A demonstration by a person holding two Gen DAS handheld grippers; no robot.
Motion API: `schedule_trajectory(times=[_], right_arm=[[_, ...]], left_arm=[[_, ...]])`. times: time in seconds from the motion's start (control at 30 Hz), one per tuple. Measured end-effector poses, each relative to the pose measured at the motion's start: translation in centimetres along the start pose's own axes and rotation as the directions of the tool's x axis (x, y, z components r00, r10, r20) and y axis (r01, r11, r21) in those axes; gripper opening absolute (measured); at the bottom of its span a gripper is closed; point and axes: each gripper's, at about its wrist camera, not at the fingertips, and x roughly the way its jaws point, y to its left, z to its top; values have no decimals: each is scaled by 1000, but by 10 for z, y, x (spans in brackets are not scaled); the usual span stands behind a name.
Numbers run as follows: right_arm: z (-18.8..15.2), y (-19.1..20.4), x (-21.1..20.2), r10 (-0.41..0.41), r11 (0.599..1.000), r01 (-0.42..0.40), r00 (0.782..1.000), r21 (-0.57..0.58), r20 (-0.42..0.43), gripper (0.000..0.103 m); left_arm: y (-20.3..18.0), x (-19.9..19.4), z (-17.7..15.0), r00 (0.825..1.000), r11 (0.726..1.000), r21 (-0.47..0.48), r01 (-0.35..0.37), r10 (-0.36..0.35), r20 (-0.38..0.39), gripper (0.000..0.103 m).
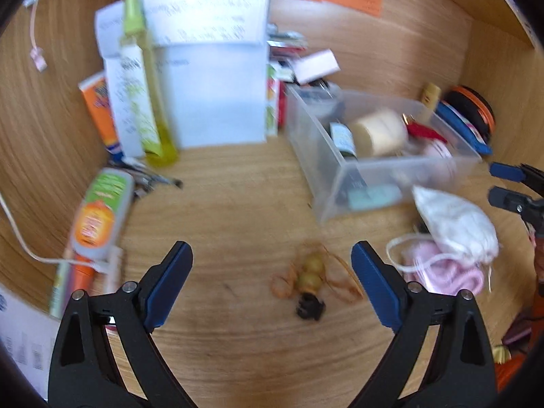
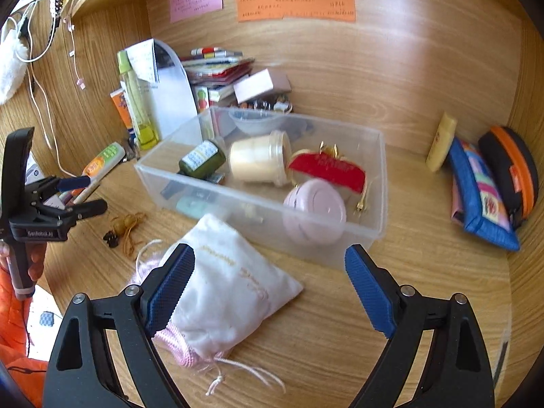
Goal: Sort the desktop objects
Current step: 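Move the left gripper to the beaded orange string while the right approaches the white drawstring bag, then close the left gripper on the beaded string while the right gripper closes on the white bag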
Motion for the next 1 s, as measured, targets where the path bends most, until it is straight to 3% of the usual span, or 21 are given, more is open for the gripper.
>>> schedule_trajectory(times=[0.13, 0.2, 0.47, 0.57, 0.6, 0.67, 0.73, 0.87, 0.93, 1.0], right_arm=[[-7, 2, 5, 27, 1000, -27, 999, 9, -21, 89], [-11, 5, 8, 52, 999, -52, 998, 10, -29, 89], [-16, 20, 24, 106, 994, -106, 992, 0, -75, 89], [-16, 23, 32, 108, 994, -109, 990, -8, -90, 89], [-16, 23, 34, 108, 994, -109, 990, -8, -95, 89], [-18, 24, 42, 114, 993, -115, 986, 4, -118, 94], [-19, 23, 45, 123, 992, -122, 985, 17, -123, 102], [-20, 22, 52, 145, 989, -141, 980, 35, -139, 103], [-20, 23, 56, 147, 989, -143, 978, 40, -147, 103], [-20, 25, 60, 134, 991, -131, 979, 32, -151, 103]], left_arm=[[-14, 10, -6, 1000, 999, 47, 9, -8, -27, 91], [-18, 16, -7, 999, 998, 65, 19, -16, -47, 81], [-22, 32, -8, 995, 996, 80, 45, -37, -95, 74], [-22, 35, -8, 994, 996, 82, 43, -34, -108, 65], [-21, 37, -8, 994, 996, 78, 34, -25, -110, 56], [-20, 39, -9, 993, 997, 69, 31, -23, -113, 48], [-19, 40, -9, 993, 997, 66, 34, -27, -112, 47], [-20, 41, -11, 994, 997, 71, 31, -23, -107, 45], [-19, 41, -11, 995, 997, 76, 21, -14, -100, 40], [-19, 41, -12, 995, 997, 77, 25, -18, -93, 23]])
